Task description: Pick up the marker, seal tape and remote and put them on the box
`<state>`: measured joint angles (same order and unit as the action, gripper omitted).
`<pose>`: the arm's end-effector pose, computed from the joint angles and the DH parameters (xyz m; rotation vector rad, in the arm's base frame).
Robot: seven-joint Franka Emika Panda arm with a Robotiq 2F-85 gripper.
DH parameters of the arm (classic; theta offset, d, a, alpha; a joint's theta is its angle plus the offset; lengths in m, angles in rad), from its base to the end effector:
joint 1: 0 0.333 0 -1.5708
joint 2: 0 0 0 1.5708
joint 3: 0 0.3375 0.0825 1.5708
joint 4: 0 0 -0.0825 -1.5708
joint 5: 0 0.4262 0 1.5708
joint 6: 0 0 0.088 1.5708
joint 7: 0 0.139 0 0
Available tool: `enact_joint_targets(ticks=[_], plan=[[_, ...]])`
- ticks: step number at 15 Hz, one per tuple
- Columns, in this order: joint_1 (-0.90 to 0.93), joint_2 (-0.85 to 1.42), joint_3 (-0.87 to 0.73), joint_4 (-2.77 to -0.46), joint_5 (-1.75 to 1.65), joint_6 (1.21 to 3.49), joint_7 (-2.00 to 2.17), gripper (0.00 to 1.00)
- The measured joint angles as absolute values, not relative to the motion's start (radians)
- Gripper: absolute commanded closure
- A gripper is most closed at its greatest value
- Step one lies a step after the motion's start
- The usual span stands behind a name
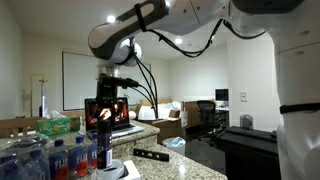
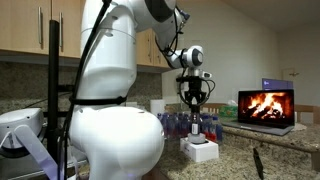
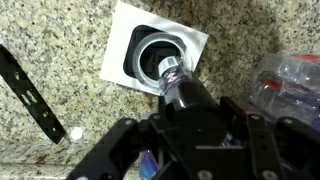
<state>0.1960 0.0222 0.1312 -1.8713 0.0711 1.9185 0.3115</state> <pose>0.5772 0.2030 0.4753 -3.0672 0.0119 -0.0029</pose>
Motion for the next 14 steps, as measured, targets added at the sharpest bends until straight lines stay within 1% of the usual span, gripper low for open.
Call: enact_joint_targets(ticks=[14], plan=[[0.184, -0.021, 0.125, -1.925, 0.071, 1.912, 0.367, 0.69]])
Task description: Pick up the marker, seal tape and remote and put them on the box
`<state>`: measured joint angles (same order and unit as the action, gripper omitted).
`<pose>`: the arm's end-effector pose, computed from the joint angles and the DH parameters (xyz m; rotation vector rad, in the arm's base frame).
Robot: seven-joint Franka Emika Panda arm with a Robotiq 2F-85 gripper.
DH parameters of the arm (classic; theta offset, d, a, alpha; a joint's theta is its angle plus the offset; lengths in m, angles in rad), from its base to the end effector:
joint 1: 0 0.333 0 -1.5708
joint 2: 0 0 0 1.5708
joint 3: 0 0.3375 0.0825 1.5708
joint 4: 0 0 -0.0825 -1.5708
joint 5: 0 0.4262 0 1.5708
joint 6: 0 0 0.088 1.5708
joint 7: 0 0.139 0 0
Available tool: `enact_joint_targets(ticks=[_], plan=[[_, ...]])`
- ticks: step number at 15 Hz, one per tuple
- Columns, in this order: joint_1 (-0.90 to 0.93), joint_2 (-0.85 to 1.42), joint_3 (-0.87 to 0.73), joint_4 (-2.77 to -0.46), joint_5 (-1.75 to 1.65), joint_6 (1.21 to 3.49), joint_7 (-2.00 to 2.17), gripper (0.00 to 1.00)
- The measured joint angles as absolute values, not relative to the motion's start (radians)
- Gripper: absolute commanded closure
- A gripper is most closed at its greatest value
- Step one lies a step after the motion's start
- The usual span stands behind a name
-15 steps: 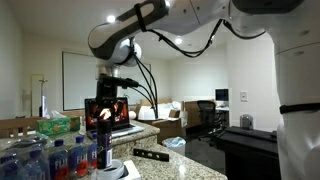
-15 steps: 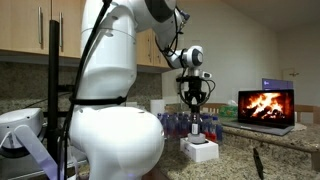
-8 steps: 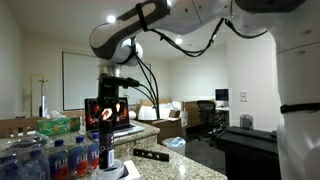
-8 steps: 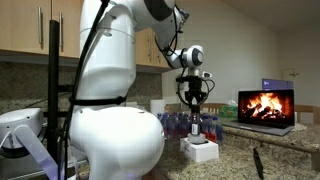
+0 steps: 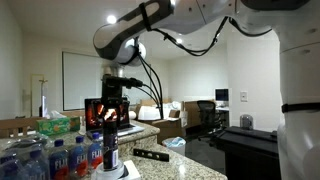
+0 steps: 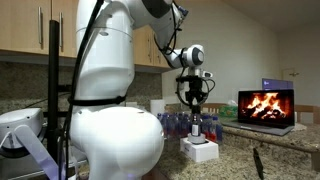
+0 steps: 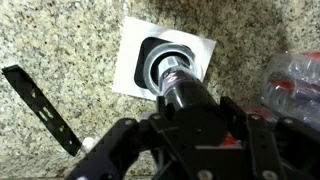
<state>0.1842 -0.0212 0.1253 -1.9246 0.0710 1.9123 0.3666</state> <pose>0.5639 0.1883 0.4729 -3.0754 0.1240 0.0201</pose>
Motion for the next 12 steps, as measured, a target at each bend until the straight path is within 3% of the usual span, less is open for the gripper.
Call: enact_joint_targets(ticks=[12], plan=[[0.184, -0.020, 0.125, -1.942, 0.071, 1.912, 0.367, 0.69]])
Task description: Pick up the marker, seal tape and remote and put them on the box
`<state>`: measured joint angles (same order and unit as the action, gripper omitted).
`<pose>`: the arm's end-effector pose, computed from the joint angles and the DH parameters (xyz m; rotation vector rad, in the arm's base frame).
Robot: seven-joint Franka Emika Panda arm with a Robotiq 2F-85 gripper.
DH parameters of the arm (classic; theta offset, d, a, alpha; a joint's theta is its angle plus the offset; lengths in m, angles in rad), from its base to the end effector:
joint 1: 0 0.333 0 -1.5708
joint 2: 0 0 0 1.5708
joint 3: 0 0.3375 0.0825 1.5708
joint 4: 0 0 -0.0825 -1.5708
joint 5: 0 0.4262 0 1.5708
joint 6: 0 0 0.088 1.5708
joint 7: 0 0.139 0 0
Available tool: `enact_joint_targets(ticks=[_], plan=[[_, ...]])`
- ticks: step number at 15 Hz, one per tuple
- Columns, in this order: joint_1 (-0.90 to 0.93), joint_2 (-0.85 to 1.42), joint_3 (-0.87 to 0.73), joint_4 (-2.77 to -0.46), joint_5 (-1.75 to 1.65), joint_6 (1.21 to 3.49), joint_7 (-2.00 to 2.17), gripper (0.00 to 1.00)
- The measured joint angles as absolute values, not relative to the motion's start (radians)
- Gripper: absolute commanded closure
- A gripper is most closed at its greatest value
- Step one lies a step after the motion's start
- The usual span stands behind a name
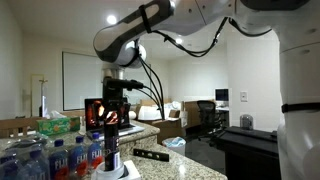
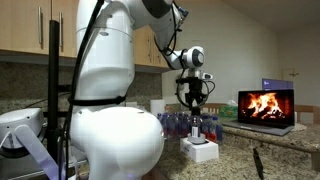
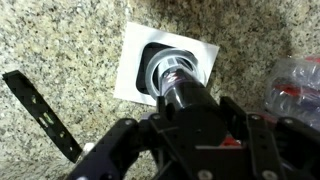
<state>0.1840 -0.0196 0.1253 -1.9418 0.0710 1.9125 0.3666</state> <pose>0.5608 0.1871 0.4631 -3.0812 0.1256 0.0472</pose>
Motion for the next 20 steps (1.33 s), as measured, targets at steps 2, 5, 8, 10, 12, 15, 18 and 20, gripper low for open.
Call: enact_joint_targets(ticks=[2, 5, 8, 10, 12, 15, 18, 20], plan=[[0.184, -0.020, 0.125, -1.942, 0.071, 1.913, 0.367, 0.69], [0.184, -0.019, 0.126, -1.942, 0.071, 1.916, 0.367, 0.69], [0.184, -0.017, 0.126, -1.942, 0.071, 1.918, 0.367, 0.69], [0.184, -0.013, 0.126, -1.942, 0.071, 1.921, 0.367, 0.69], [0.184, -0.008, 0.126, -1.942, 0.070, 1.930, 0.367, 0.69], [0.184, -0.001, 0.126, -1.942, 0.069, 1.956, 0.367, 0.69], [0.184, 0.003, 0.126, -1.942, 0.068, 1.964, 0.367, 0.69], [0.184, 0.004, 0.126, -1.942, 0.067, 1.963, 0.367, 0.69]])
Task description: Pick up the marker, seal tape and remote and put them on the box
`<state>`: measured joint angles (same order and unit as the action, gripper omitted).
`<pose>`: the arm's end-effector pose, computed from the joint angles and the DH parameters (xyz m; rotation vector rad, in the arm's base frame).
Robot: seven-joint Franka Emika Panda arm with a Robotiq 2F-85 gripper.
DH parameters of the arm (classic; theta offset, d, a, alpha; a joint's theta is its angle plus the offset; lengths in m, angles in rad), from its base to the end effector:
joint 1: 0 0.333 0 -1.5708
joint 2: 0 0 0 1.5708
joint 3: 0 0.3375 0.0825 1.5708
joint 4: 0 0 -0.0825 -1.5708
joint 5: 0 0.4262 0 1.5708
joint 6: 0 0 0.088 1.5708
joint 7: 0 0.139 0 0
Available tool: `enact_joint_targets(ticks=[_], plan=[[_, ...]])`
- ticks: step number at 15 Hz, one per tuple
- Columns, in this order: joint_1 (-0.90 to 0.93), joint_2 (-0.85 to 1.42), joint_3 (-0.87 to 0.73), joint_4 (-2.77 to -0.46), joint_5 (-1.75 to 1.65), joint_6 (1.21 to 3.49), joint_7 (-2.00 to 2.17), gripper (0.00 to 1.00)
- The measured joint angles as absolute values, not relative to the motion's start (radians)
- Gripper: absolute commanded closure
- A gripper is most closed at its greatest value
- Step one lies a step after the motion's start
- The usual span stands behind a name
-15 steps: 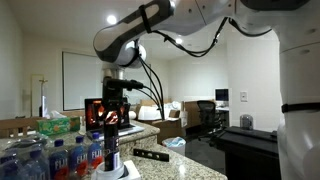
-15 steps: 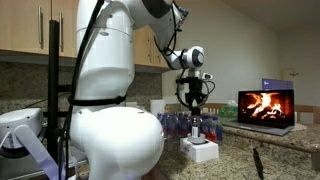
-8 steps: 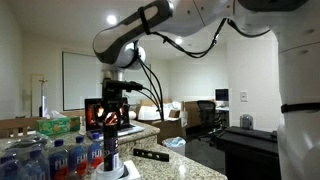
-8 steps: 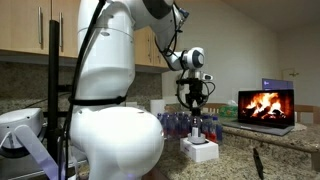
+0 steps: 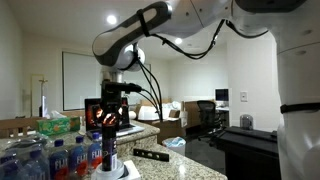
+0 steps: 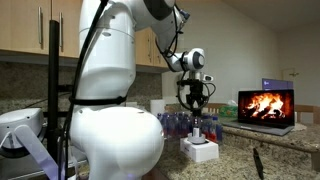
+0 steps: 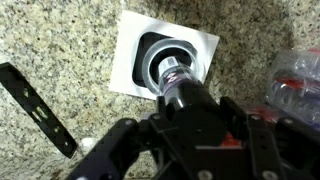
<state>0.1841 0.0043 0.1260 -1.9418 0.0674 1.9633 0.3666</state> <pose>0.5706 0.1895 0.4534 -3.0738 0.1257 0.0072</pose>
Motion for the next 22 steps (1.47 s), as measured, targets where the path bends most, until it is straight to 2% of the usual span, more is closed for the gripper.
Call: enact_joint_targets(ticks=[5, 6, 7, 10, 18, 22], plan=[[0.184, 0.005, 0.126, -1.942, 0.064, 1.962, 0.367, 0.69], [0.184, 0.005, 0.126, -1.942, 0.063, 1.961, 0.367, 0.19], [0.184, 0.005, 0.126, -1.942, 0.062, 1.959, 0.367, 0.17], [0.184, 0.004, 0.126, -1.941, 0.059, 1.955, 0.367, 0.02], [0.184, 0.002, 0.128, -1.923, 0.058, 1.953, 0.367, 0.00], [0.180, -0.078, 0.125, -1.909, 0.050, 1.954, 0.398, 0.00]])
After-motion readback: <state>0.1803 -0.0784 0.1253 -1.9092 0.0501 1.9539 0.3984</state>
